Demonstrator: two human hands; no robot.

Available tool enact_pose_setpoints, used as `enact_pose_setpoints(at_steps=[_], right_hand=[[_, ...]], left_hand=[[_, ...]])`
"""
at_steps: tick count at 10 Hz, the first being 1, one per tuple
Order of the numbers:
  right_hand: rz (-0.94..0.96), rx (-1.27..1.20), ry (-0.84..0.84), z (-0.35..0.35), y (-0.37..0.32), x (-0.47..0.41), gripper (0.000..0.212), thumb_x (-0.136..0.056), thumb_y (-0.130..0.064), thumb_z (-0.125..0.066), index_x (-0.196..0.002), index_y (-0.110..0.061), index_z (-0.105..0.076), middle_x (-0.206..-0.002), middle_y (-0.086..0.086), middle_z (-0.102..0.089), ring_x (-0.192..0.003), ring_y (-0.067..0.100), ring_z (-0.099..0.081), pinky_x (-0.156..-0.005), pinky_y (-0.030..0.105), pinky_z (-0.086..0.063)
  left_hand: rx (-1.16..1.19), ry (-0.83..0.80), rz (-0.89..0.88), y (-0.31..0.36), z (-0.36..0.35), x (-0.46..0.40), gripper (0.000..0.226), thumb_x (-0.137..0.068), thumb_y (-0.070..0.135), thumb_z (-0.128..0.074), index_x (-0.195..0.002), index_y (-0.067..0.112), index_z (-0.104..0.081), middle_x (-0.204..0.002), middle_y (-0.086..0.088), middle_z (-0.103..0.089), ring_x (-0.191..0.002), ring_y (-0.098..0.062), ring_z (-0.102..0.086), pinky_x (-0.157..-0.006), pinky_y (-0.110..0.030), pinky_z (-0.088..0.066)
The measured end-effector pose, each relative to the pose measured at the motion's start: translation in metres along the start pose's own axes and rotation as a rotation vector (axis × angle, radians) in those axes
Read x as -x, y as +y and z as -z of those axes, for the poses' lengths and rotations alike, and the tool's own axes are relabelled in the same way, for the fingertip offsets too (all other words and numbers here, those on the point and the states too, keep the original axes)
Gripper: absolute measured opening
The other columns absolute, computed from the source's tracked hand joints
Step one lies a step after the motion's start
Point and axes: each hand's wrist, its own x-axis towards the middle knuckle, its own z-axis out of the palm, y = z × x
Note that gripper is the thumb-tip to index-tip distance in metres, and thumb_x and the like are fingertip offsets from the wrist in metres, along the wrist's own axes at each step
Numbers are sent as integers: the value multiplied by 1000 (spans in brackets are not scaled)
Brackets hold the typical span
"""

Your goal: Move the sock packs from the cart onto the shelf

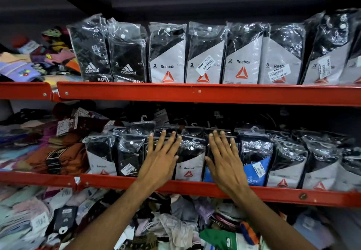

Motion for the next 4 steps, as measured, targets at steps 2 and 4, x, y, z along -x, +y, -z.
enact_pose_setpoints(at_steps=[2, 4], right_hand=[[-90, -23, 119, 11, 14, 4, 69, -102, -43, -34, -157, -11, -8, -167, 9, -1, -153, 24, 6, -123, 51, -2], [-146, -46, 96, 0, 36, 12, 71, -101, -49, -29, -156, -8, -12, -167, 10, -2, -153, 24, 3, -120, 56, -14]], left_hand=[[-24, 4, -12, -3, -8, 1, 60, -105, 38, -30, -159, 19, -12, -167, -5, -16, -155, -31, -4, -122, -65, -6], [-53, 12, -2, 0, -9, 3, 61, -106, 42, -26, -159, 19, -9, -168, -7, -13, -155, -33, 2, -120, -69, -7]])
